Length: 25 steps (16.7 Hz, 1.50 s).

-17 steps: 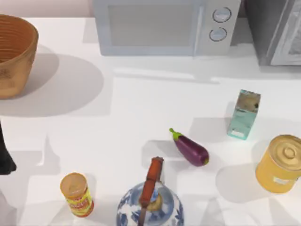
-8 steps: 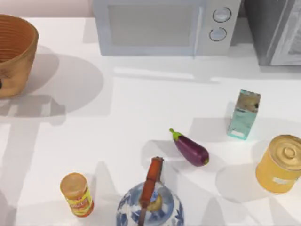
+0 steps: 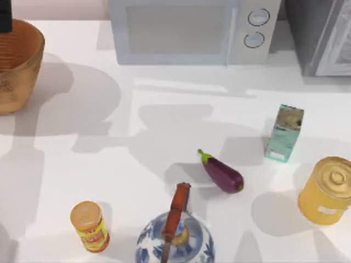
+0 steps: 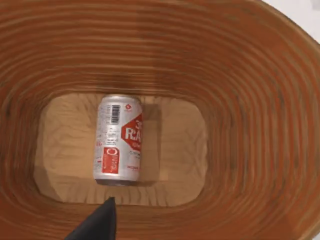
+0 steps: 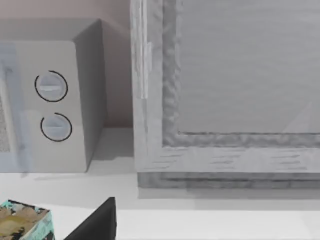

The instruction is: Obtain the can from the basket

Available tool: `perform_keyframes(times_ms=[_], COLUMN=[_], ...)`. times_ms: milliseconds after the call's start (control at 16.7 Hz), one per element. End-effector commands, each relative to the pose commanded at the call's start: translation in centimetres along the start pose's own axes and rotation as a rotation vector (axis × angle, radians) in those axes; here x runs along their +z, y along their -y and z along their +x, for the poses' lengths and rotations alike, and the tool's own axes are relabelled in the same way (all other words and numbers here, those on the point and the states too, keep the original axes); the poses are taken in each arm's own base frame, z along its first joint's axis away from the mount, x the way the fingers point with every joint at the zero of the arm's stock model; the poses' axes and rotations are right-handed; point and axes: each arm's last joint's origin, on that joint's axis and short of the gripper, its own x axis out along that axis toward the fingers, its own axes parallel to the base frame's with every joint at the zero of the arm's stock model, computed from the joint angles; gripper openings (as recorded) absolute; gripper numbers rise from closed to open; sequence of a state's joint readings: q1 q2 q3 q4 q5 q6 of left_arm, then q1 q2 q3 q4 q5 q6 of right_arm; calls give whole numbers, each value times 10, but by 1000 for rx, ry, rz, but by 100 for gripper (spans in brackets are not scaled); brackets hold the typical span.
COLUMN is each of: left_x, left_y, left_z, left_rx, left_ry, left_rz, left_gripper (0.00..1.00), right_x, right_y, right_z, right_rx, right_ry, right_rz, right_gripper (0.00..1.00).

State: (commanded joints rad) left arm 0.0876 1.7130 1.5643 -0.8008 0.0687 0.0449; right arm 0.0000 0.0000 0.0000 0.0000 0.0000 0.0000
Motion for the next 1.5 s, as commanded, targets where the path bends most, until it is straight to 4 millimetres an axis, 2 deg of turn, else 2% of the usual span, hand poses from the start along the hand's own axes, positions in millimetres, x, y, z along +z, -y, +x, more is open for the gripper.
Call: perform_keyframes(times_ms=[180,360,480,720,960,1500], left_x=[26,38,40,39,35,33], left_y=[-15,-30,-39,-55,-64,-63], left_z=[48,91,113,143,157,163], left_rx=[0,-5,-10,-21,-30,-31], left_ry=[-147,-276,-347,-454,-514,-521], left_rz=[1,6,11,23,33,35], left_gripper=[100,100,100,100,100,100], right_x=[0,0,0,0,0,0], right_y=[0,0,0,0,0,0], right_z=[0,0,0,0,0,0], right_rx=[0,0,0,0,0,0], right_ry=[0,0,0,0,0,0], right_rz=[0,0,0,0,0,0], right_gripper=[100,100,100,100,100,100])
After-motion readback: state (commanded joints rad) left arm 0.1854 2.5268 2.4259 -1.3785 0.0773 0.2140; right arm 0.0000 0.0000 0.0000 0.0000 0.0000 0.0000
